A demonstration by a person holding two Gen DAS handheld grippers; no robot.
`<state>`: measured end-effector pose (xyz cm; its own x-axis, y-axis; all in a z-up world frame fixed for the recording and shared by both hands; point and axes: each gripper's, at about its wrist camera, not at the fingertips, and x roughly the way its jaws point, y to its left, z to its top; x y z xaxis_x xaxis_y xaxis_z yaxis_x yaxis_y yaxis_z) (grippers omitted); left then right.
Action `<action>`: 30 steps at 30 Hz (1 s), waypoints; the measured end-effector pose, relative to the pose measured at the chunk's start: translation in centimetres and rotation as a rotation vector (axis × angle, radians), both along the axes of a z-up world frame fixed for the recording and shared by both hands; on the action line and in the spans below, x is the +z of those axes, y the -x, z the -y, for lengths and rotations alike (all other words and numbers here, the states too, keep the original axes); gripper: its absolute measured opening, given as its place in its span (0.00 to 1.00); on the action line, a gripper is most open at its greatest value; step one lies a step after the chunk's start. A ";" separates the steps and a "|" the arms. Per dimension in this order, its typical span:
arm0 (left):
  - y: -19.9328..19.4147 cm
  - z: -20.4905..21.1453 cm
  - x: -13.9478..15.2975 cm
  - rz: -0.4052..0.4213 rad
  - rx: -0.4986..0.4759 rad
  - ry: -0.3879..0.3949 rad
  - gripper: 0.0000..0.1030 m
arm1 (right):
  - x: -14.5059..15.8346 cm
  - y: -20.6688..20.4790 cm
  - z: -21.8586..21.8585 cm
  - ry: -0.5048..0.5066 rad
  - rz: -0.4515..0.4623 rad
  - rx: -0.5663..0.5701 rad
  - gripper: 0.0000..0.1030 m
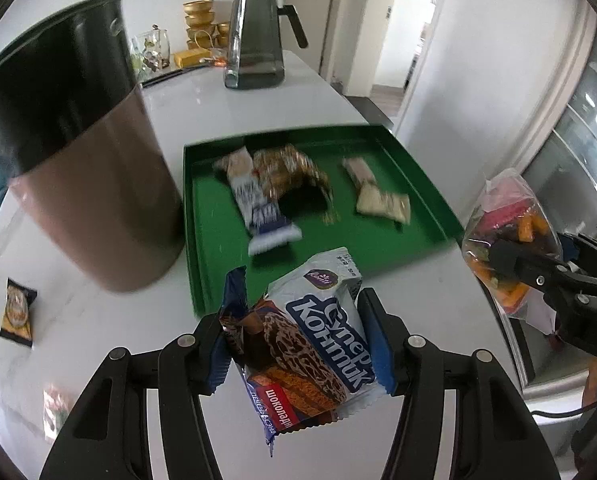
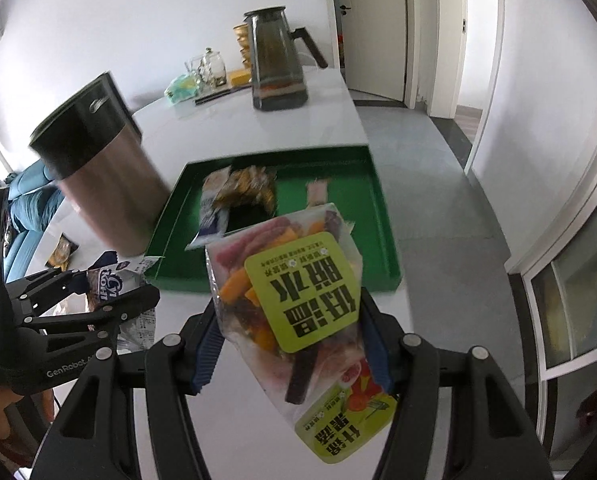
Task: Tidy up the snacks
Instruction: 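Lift the wafer bar and gummy candy box and carry them over the green tray, then open both grippers to drop the wafer bar and gummy box into the tray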
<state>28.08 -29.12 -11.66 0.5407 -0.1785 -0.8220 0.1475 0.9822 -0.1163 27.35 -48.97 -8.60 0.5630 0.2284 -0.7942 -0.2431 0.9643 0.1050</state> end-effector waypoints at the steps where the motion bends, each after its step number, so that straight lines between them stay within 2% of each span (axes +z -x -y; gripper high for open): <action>1: -0.8 0.1 0.1 0.003 0.010 -0.004 0.50 | 0.0 -0.8 0.1 0.000 0.003 0.003 0.63; 8: -6.1 -0.4 0.0 0.010 0.080 -0.028 0.50 | -1.0 -6.9 -0.1 -0.014 -0.021 0.032 0.63; 17: -10.6 -1.5 -2.6 -0.015 0.128 -0.057 0.50 | -4.1 -13.4 -2.2 -0.024 -0.087 0.064 0.63; 25: -12.2 -2.0 -5.0 -0.048 0.143 -0.064 0.50 | -6.1 -15.2 -3.4 -0.023 -0.124 0.065 0.63; 30: -12.2 -2.1 -5.2 -0.044 0.147 -0.066 0.50 | -6.7 -15.7 -3.7 -0.015 -0.139 0.066 0.63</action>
